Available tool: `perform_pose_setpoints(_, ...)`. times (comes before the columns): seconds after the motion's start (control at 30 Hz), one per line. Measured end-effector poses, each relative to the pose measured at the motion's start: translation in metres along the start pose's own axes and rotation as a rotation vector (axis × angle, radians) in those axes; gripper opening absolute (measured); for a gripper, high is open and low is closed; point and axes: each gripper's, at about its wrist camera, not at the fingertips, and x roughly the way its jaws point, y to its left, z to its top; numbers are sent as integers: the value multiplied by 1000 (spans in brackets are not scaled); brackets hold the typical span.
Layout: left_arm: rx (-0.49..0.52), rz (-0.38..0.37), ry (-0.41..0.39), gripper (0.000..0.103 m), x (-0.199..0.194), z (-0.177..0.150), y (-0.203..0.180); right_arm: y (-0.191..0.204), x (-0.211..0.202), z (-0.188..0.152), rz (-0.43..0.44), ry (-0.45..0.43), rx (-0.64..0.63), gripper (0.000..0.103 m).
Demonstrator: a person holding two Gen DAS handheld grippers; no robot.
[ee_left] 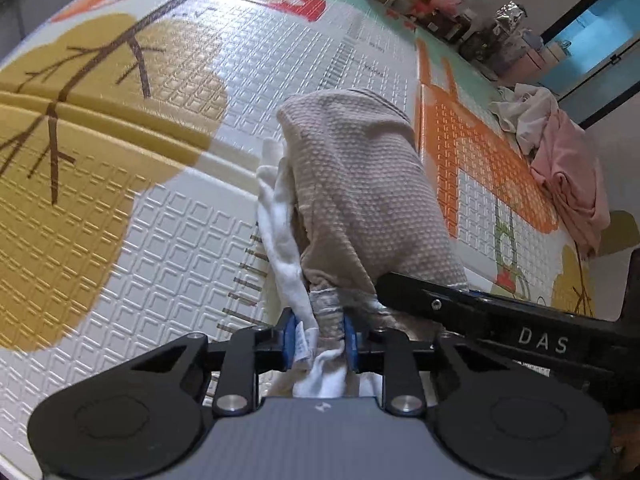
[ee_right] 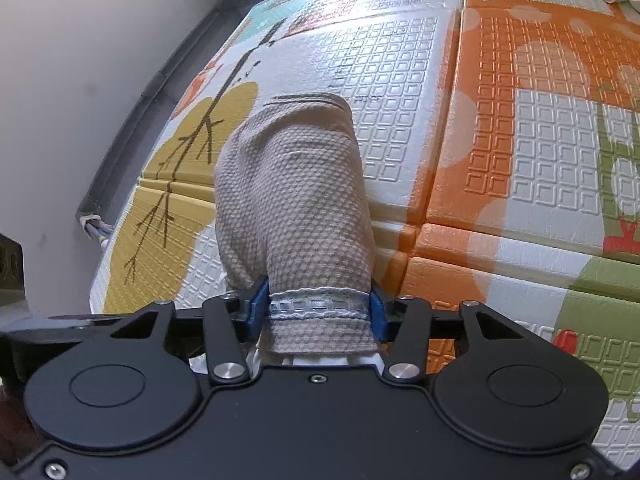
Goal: Fold clothes
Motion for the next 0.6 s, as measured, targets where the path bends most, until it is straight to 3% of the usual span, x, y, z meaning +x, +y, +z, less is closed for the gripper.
perform_pose_setpoints(0.33,-13,61,-105,25,-41,13,13,29,-9,16,53,-46,-30,43)
perform_pose_setpoints(0.6,-42,111,-194,25,-76,26,29,77,5,43,115,-60,-81,43)
